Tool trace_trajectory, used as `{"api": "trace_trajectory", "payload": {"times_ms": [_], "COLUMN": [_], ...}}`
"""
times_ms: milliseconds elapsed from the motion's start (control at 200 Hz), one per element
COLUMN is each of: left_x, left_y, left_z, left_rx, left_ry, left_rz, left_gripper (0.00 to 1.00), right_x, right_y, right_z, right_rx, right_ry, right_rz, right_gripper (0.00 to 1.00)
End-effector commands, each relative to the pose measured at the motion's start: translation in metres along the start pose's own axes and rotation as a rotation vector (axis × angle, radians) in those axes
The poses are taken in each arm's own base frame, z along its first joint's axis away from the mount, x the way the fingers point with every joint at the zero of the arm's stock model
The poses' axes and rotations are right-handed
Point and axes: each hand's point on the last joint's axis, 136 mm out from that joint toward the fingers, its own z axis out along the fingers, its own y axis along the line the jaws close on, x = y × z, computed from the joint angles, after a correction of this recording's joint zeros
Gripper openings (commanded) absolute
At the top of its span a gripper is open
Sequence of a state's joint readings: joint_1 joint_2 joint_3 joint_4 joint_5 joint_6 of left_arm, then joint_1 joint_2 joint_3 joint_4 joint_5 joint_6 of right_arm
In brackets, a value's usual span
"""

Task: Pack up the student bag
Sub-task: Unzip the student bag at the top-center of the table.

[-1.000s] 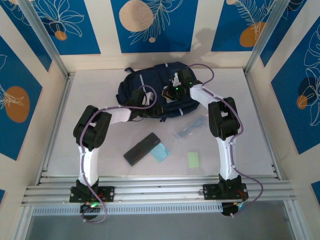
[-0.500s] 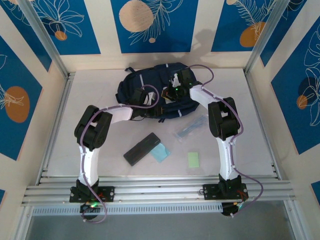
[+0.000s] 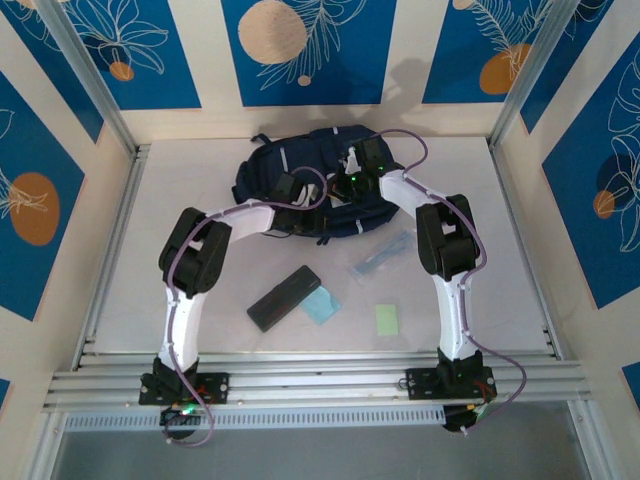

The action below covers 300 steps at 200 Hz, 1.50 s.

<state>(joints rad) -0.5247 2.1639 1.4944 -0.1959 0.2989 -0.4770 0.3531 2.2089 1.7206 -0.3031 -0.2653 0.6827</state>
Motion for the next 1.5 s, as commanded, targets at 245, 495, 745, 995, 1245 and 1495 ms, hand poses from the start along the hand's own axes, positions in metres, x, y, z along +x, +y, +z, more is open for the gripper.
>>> {"api": "trace_trajectory", "payload": {"times_ms": [245,495,745,995,1245,1495], "left_x": [0.018,0.006,0.011,0.002,-0.026,-0.023], "left_y": [0.03,0.065,0.094,0.009,-0.074,-0.128], "left_z": [-0.02,-0.091,-0.111,-0.117,-0.135,-0.128], "left_rx": [-0.178,-0.311,-0.42,-0.067,0.167,0.286], "left_ry": [0.058,0.07,0.149,0.073,-0.018,-0.017], "left_rz": [0.034,0.136,0.218,0.157,0.145,0.167], "left_gripper": [0.0,0.0,0.0,0.0,0.0,0.0], "right_x": [0.019,0.012,0.004,0.011,0.066,0.108], "right_y": [0.022,0.008,0.01,0.028,0.014,0.006], "right_z": [-0.019,-0.028,-0.04,-0.064,-0.116,-0.12], "right_rx": [-0.067,-0.038,-0.039,-0.053,-0.017,-0.144], "right_ry": [0.056,0.041,0.018,0.003,0.002,-0.004], "right_rz": [0.0,-0.012,-0.033,-0.022,0.077,0.312], "right_gripper": [0.0,0.0,0.0,0.27,0.73,0.78]}}
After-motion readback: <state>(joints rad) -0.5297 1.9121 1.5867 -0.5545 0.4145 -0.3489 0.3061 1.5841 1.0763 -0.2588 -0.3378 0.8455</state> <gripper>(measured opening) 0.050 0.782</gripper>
